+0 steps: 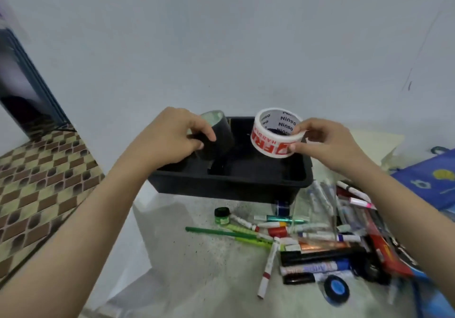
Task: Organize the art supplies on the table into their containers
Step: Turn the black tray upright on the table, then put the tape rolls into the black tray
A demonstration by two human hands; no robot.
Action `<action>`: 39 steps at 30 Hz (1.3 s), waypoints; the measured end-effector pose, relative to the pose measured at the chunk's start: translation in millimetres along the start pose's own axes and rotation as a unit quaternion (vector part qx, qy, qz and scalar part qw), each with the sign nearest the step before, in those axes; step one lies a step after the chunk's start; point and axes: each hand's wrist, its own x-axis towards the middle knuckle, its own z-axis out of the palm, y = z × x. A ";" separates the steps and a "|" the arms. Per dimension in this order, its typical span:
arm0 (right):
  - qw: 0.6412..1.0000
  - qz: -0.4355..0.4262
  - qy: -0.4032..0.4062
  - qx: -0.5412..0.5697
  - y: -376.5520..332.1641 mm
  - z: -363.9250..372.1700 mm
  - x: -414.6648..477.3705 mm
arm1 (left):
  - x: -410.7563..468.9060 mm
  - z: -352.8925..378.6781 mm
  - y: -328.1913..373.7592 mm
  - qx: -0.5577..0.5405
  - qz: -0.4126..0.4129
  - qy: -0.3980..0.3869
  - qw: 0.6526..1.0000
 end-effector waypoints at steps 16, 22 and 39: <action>0.838 0.032 -0.093 -0.537 65.4 50.6 82.8 | 109.4 92.7 -27.1 0.066 0.098 -0.018 0.993; 0.831 0.047 -0.110 -0.544 73.2 54.1 86.9 | 124.4 120.6 -34.4 0.084 0.077 -0.080 0.990; 0.784 0.000 -0.109 -0.611 75.2 63.1 88.9 | 138.9 153.7 -43.6 0.087 0.047 -0.178 0.979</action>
